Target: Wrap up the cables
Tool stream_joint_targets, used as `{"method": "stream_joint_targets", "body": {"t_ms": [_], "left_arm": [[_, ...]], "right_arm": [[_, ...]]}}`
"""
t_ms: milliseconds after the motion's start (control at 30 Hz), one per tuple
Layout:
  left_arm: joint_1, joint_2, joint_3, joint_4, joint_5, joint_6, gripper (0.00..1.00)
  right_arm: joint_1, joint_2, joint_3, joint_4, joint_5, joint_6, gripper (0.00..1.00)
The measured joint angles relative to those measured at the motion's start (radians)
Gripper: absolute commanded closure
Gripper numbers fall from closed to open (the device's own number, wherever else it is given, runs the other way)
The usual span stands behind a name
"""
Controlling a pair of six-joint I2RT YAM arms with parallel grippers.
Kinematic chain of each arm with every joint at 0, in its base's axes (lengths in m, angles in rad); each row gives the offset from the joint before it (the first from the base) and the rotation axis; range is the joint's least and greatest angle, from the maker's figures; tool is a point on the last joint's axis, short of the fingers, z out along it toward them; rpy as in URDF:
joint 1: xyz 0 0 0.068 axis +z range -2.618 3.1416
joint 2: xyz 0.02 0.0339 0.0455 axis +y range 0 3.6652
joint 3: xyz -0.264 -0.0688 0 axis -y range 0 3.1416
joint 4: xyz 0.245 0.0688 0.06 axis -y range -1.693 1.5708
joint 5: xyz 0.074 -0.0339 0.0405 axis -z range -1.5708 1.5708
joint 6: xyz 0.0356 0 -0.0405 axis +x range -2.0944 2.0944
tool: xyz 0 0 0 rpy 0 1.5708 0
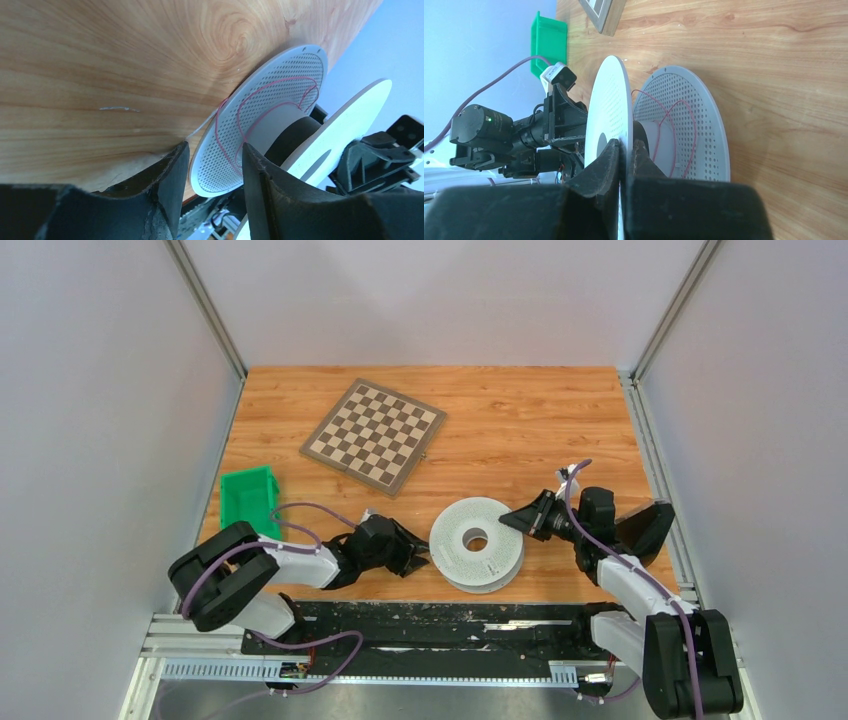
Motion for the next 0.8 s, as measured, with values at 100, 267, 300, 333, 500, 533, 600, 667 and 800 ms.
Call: {"method": "stream_joint_targets", "body": {"t_ms": [100,267,300,333,500,533,600,667,800], "left_arm": [[0.006,0.049,0.0,0.066,0.028,-0.04,0.51],[0.01,0.085,-0.003,0.118,0.039,-0.075,0.61],[0.011,0.085,-0.005,0.119,0.038,-0.076,0.62],[0.012,0.085,-0.009,0.122,0.037,-0.077,0.66],[0.025,0.085,-0.024,0.122,0.029,-0.08,0.82],[0.027,0.085,-0.027,0.122,0.024,-0.079,0.84],[0.032,0.085,-0.029,0.124,0.015,-0.078,0.87],[0.037,0.085,-0.03,0.129,0.009,-0.075,0.88],[0.044,0.092,-0.029,0.158,0.008,-0.069,0.86]], "right_arm": [[-0.002,0.0,-0.001,0.0,0.002,-0.001,1.0],[-0.005,0.0,-0.002,0.001,0.001,-0.001,1.0],[-0.005,0.0,-0.002,0.001,0.0,-0.001,1.0],[-0.005,0.0,-0.002,0.001,0.0,-0.001,1.0],[-0.005,0.0,-0.002,0.001,0.0,-0.001,1.0],[-0.005,0.0,-0.002,0.001,0.0,-0.001,1.0],[-0.005,0.0,-0.002,0.002,0.0,-0.001,1.0],[-0.005,0.0,-0.002,0.002,0.0,-0.002,1.0],[-0.005,0.0,-0.002,0.002,-0.001,-0.007,1.0]]}}
